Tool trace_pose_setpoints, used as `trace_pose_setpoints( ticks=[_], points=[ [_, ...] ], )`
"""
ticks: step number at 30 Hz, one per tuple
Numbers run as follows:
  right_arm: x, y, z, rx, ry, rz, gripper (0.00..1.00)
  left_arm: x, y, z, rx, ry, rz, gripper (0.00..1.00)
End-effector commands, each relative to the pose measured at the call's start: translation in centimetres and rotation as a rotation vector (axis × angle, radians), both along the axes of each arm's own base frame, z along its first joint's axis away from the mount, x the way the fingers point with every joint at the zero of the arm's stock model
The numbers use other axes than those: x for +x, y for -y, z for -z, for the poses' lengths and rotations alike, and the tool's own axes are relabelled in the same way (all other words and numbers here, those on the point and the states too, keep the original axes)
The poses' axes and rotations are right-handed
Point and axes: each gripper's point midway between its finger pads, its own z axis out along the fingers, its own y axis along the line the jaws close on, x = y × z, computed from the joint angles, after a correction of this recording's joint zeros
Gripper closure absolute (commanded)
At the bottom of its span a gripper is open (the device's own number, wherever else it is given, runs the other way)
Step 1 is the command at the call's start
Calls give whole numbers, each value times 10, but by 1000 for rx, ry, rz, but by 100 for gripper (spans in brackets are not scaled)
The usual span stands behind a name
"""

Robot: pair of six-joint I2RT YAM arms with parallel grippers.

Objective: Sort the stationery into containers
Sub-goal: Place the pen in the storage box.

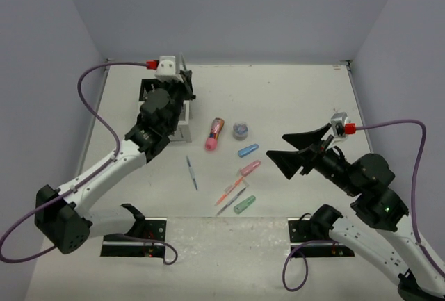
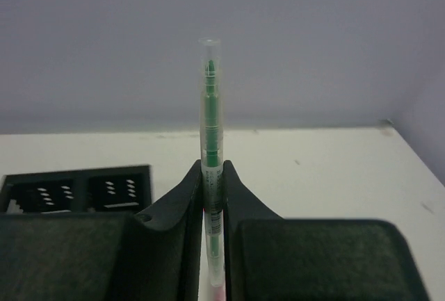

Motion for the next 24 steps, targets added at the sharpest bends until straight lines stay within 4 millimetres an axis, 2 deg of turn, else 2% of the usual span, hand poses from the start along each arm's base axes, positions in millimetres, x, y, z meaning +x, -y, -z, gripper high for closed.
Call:
trace_pose_setpoints(
  ticks=[1,2,4,7,10,14,15,17,19,22,24],
  points=[
    [1,-7,25,-53,-41,-27,1,60,-102,-27,10,82,-437,100],
    [0,-9,30,-60,-39,-42,1,79,-130,-20,-7,73,-529,100],
    [-5,-6,31,-65,-28,-46,1,101,-169,-13,-18,82,-647,100],
    [-16,0,31,-53,-3,-68,1,126,-207,2,-63,95,-668,100],
    [-22,3,33,-47,13,-79,1,147,-216,20,-71,135,-598,100],
    [-25,4,40,-59,18,-88,1,165,-216,46,-30,137,-557,100],
    [-24,4,44,-67,11,-88,1,168,-222,51,-35,138,-561,100],
    [-25,4,47,-73,9,-87,1,177,-228,72,-83,101,-544,100],
    [-24,5,47,-73,11,-83,1,183,-226,92,-104,68,-502,100],
    [-22,4,47,-79,7,-77,1,187,-219,107,-141,63,-450,100],
    [-21,2,49,-87,2,-81,1,191,-215,125,-160,24,-431,100]
  ],
)
